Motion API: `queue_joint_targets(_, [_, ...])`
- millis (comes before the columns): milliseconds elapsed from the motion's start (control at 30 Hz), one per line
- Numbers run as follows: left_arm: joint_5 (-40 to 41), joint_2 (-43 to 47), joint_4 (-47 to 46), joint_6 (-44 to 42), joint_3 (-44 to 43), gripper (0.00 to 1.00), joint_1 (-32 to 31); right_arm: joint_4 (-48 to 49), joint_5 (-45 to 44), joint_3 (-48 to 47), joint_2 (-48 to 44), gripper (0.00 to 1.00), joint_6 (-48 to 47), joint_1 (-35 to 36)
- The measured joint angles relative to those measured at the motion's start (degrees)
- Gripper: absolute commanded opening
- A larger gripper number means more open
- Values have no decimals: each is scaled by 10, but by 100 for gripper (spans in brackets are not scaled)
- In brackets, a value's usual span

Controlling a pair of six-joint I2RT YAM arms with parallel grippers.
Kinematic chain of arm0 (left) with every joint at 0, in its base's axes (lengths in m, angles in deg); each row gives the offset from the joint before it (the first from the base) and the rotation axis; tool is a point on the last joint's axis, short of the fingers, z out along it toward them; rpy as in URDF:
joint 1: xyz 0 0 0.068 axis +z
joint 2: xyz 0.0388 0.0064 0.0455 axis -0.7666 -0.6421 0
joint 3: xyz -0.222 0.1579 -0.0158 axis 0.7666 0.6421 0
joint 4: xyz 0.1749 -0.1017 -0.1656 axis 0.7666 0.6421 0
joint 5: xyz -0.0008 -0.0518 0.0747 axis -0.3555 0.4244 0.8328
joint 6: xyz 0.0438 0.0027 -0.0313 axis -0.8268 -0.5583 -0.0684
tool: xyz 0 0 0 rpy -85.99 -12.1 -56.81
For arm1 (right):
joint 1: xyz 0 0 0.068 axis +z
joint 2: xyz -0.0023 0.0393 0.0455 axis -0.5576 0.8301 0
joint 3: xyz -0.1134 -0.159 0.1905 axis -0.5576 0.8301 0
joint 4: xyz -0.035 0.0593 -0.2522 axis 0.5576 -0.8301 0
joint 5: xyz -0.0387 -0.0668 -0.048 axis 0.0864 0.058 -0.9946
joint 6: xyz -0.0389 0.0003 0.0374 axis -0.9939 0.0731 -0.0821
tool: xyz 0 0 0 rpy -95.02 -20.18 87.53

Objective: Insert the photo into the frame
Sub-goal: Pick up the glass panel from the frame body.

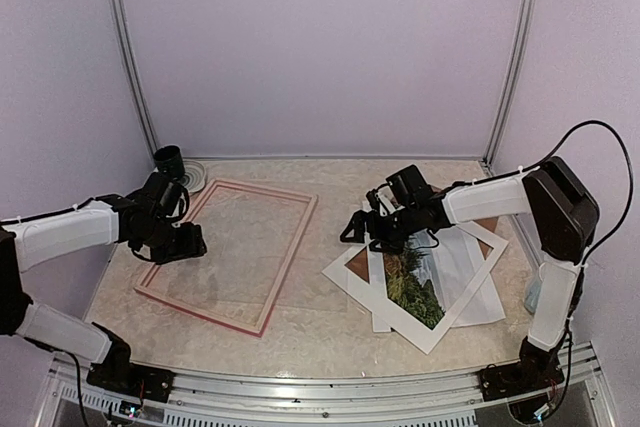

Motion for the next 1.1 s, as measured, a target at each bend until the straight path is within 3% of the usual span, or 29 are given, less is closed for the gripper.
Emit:
queue_joint_targets(300, [11, -1, -67, 16, -7, 95, 108, 1, 8, -19, 5, 99, 8, 3])
queue_joint_targets(633, [32, -37, -172, 50, 11, 99, 153, -2, 0, -53, 5, 99, 5, 5])
queue_joint_targets(1100, [73, -145, -262, 61, 15, 96, 165, -2, -4, -54, 9, 99, 1, 10])
